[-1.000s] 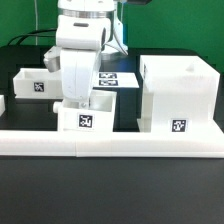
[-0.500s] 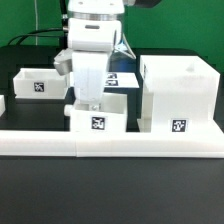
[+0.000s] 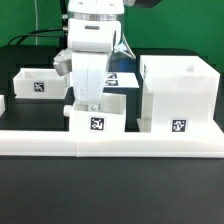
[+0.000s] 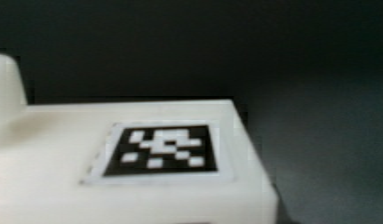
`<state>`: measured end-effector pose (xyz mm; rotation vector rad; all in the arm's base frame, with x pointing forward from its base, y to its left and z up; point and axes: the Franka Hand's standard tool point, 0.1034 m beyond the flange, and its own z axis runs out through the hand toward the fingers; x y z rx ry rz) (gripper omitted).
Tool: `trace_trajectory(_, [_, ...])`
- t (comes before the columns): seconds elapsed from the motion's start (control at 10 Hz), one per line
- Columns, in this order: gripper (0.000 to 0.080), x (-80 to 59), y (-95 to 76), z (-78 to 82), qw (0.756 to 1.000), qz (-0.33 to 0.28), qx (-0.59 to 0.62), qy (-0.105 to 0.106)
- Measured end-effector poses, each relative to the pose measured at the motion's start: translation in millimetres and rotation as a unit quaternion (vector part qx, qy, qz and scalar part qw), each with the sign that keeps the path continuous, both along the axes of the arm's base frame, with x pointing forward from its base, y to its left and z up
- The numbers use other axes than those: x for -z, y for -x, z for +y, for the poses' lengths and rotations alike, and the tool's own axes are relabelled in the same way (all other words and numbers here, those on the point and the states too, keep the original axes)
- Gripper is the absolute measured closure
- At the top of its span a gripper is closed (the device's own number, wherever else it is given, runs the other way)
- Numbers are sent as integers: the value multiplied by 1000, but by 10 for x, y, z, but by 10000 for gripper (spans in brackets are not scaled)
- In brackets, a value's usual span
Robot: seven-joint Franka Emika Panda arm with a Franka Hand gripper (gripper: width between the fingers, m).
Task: Assemble drawer
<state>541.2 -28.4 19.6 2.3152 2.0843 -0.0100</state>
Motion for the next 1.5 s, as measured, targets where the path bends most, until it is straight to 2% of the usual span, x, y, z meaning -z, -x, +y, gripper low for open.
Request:
trace_trajectory(0.2, [758, -26, -43, 135, 1000, 20, -25, -3])
trace_trajectory(0.4, [758, -19, -31, 166, 998, 39, -45, -5])
trace_trajectory(0.8, [758, -9, -18, 158, 998, 40, -38, -5])
trace_trajectory(1.0, [758, 14, -18, 273, 999, 40, -14, -9])
trace_trajectory(1.5, [758, 38, -22, 236, 999, 50, 15, -8])
